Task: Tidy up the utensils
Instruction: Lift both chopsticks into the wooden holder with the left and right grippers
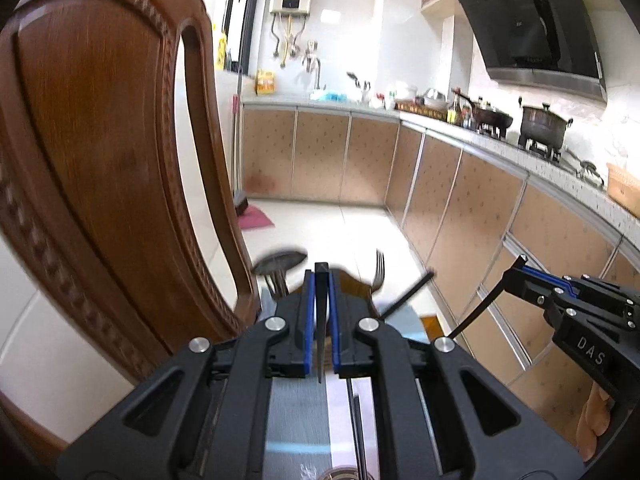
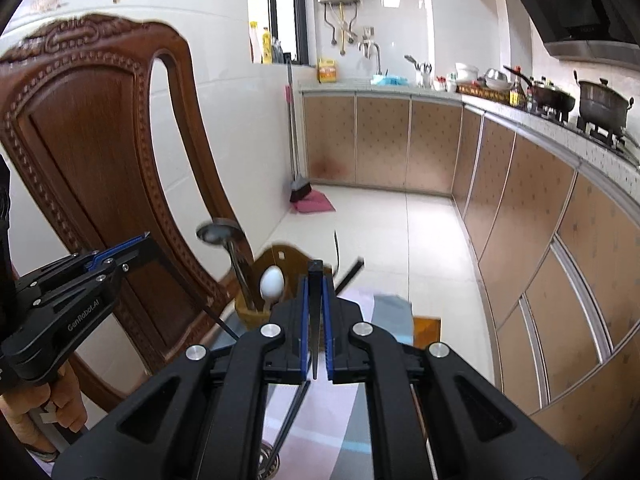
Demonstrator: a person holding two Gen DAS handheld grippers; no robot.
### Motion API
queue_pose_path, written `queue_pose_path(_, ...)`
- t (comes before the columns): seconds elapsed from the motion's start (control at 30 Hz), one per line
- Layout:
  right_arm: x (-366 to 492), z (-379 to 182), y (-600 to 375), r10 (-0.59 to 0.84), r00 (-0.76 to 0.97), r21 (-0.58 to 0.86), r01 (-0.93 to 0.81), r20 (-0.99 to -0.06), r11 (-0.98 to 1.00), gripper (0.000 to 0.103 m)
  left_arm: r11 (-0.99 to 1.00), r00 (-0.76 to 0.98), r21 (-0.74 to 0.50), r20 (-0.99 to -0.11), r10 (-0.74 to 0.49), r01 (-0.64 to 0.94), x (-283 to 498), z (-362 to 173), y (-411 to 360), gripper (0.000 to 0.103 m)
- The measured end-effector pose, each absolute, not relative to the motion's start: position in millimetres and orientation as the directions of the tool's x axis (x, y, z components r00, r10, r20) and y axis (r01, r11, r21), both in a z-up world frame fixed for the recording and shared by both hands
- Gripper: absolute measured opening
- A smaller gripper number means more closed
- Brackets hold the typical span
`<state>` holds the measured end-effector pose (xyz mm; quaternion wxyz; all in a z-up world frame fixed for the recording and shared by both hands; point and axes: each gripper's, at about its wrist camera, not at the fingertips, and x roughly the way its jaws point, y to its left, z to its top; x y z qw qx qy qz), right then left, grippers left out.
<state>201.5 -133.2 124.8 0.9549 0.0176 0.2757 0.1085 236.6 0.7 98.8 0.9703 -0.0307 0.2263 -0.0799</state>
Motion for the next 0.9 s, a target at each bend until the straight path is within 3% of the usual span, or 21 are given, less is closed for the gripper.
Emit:
queue_pose_path(0.23,216.6,172.8,-133.1,0.206,0.879,0.087,-0.187,-0.429,0.978,0.007,0.992,0.926,-0.064,-0.356,-0.128,0.113,250.7,143.9,4.4,0.007)
queue_pose_path(0.47,238.4,190.6,-134.0,0.206,0.901,0.119,-0.174,-0.381,0.978,0.007,0.993,0.936,-0.075,-0.333,-0.111,0.091,270.7,151.1,4.0,0.007)
queue_pose_path(0.9,296.5,112.5,-109.9,0.185,0.850,0.102,-0.155,-0.493,0.983,0.007,0.994,0.916,-0.090,-0.392,-0.090,0.059,323.3,93.5,3.9,0.007)
